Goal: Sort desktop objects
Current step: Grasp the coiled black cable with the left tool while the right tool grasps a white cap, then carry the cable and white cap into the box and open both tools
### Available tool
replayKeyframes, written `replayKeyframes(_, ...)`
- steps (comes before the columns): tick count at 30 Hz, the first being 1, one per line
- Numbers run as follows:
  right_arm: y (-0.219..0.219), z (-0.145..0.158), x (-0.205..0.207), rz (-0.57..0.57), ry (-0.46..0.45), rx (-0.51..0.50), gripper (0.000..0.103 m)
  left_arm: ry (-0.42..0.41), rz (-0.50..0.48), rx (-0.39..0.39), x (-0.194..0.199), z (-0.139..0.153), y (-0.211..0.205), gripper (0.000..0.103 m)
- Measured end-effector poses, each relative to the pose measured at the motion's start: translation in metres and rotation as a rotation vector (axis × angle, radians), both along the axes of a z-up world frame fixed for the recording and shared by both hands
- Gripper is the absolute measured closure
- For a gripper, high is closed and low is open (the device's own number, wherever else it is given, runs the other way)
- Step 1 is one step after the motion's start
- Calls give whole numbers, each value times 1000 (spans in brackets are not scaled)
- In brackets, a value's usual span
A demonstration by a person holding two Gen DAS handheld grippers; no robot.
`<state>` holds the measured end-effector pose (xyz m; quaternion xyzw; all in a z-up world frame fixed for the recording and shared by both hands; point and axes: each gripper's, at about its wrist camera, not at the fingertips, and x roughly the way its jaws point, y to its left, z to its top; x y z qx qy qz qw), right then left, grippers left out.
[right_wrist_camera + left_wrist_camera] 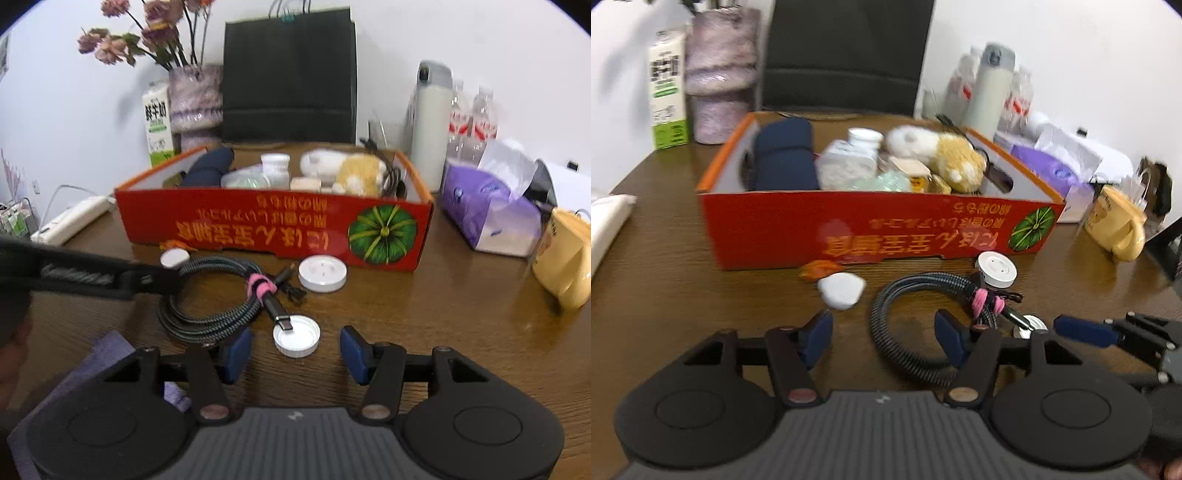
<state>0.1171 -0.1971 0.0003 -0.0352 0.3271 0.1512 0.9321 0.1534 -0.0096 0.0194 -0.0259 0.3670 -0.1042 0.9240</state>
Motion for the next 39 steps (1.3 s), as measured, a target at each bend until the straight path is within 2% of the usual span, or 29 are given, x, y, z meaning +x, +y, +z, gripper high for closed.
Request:
replayKeyframes(1, 1, -1, 0, 1, -8, -7, 60, 13, -10, 35, 5, -3, -7, 55)
replayKeyframes(3, 0, -1, 1, 5, -8, -1, 64, -15, -26, 107, 6, -5, -18, 70)
replayKeyframes(4, -1, -2, 1, 5, -11, 5, 69, -26, -34, 136, 4, -6, -22, 85)
replayKeyframes(5, -2, -2, 1, 3, -16, 4, 75, -31, -35, 154, 2, -5, -24, 92)
replayKeyframes(8, 0, -3, -2, 12, -25, 1, 76, -49, -32, 136, -12, -4, -23, 93)
replayKeyframes(10, 1, -2, -5, 22, -29, 2, 76, -97, -11, 154, -28, 1, -23, 93)
replayKeyframes(14, 4, 4, -19, 48, -58, 13, 76, -174, 46, 136, -60, 21, -19, 93)
replayKeyframes(19, 8, 16, -60, 46, -133, -18, 76, -262, 83, 105, -104, 51, -15, 93)
replayKeyframes(25, -14, 21, -107, -1, -112, 14, 76, -331, 114, 58, -149, 85, -2, 93)
replayKeyframes(28, -25, 30, -131, -13, -124, 51, 76, -362, 110, 38, -171, 87, -1, 92)
replayKeyframes(34, -31, 41, -159, -24, -171, 45, 76, -340, 112, 26, -198, 78, 3, 92)
replayKeyframes(39, -35, 56, -154, -35, -187, 62, 76, -359, 120, 16, -202, 84, 12, 92)
